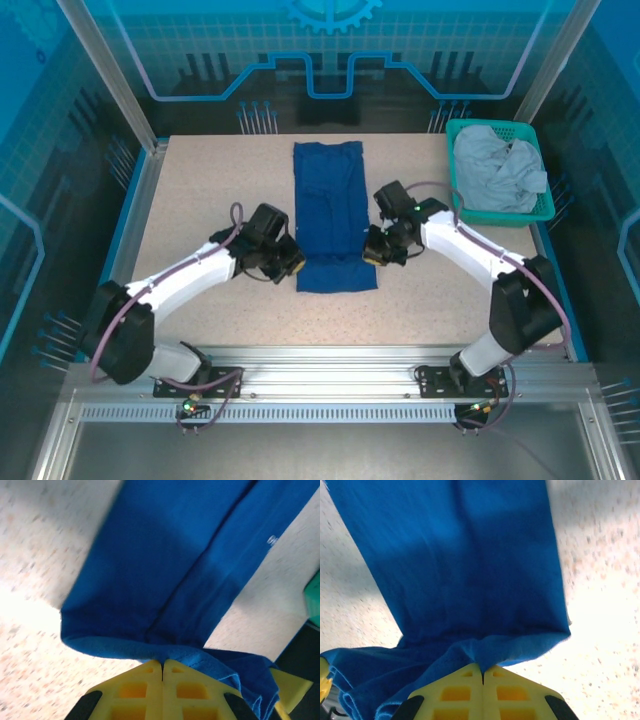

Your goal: Fold and stack the t-shirts

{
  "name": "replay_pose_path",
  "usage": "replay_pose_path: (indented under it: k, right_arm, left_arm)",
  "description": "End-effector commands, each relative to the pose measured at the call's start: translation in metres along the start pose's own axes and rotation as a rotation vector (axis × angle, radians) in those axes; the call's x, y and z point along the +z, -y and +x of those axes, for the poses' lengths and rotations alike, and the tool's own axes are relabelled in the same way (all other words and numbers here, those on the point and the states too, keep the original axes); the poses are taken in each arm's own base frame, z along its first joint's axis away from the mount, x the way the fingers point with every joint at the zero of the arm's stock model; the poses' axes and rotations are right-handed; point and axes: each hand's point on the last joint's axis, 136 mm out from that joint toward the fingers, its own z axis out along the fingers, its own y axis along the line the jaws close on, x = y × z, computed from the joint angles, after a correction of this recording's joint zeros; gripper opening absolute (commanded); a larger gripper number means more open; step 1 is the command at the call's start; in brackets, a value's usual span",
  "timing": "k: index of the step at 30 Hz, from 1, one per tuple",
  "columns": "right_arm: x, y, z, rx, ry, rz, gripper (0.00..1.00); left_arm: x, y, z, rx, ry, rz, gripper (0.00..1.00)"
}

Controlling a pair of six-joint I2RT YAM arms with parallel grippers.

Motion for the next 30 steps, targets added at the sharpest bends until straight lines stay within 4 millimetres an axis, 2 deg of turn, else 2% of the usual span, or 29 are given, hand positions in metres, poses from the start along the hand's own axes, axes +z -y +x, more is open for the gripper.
replay_pose_path:
  k: [1, 9, 15, 23, 29, 30]
  right_arm:
    - [0.002, -0.004, -0.02, -0.01, -0.016, 0.027, 0.0]
    - [0.011, -0.023, -0.081, 0.01, 0.025, 0.035, 0.0]
    - [0.026, -0.026, -0.118, 0.035, 0.039, 0.052, 0.0]
    - [0.051, -0.028, -0.151, 0.041, 0.022, 0.073, 0.0]
    - [0.066, -0.026, -0.166, 0.064, -0.002, 0.094, 0.0]
    - [0.063, -0.025, -0.169, 0.072, 0.003, 0.099, 0.0]
  left_arm:
    - [0.006, 0.022, -0.022, 0.058, -0.013, 0.024, 0.0]
    - [0.033, 0.058, -0.076, 0.075, -0.005, 0.054, 0.0]
    - [0.044, 0.07, -0.107, 0.068, 0.017, 0.047, 0.0]
    - [0.065, 0.084, -0.139, 0.047, 0.015, 0.075, 0.0]
    - [0.081, 0.08, -0.152, 0.017, 0.001, 0.048, 0.0]
    - [0.082, 0.081, -0.154, 0.016, -0.001, 0.05, 0.0]
